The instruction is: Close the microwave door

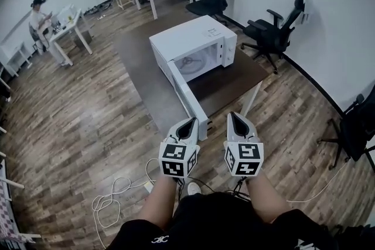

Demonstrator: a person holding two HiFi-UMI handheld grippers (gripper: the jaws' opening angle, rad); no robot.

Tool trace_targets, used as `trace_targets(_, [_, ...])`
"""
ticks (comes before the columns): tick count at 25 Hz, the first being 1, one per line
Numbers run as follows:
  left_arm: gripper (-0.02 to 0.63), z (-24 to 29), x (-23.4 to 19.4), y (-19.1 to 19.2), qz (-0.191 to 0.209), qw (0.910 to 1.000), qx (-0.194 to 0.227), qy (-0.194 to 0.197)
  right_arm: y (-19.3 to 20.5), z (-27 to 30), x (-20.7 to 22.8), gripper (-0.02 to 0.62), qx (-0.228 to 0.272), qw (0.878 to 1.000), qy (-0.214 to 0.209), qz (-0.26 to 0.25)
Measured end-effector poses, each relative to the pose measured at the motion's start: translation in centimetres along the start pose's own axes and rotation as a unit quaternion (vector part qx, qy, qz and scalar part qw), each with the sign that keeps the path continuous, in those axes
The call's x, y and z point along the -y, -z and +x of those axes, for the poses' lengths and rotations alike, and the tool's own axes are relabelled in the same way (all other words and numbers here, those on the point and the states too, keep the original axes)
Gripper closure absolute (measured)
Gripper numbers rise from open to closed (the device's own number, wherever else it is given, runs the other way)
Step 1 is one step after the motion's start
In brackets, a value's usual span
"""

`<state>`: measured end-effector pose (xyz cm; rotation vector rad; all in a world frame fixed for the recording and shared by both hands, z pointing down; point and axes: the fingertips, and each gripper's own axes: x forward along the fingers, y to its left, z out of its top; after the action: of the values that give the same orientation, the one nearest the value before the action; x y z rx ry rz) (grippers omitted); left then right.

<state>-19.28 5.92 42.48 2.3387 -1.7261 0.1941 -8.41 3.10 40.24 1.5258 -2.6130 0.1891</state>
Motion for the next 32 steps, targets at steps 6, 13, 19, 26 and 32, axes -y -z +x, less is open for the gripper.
trace_targets(6, [0.457, 1.0, -1.7, 2.5, 0.029, 0.9915, -0.039, 0.121, -0.1, 4.1, -0.6, 0.586, -0.011, 0.999, 0.035, 0.012])
trace_targets(13, [0.367, 2.8, -2.0, 8.2, 0.076, 0.9718, -0.12, 0.189, 0.9, 6.5, -0.5, 0.586, -0.026, 0.998, 0.063, 0.018])
trace_targets(19, [0.381, 4.7, -2.7, 9.8, 0.082, 0.9716, -0.126, 0.183, 1.7, 7.6, 0.3, 0.586, -0.033, 0.996, 0.074, 0.024])
trace_targets(26, [0.443, 6.3, -2.0, 10.4, 0.092, 0.9677, -0.136, 0.191, 1.9, 8.3, 1.7, 0.586, -0.03, 0.996, 0.078, 0.033])
trace_targets(32, [0.454, 8.4, -0.2, 10.2, 0.1, 0.9643, -0.137, 0.203, 2.5, 8.3, 4.4, 0.586, -0.033, 0.995, 0.09, 0.042])
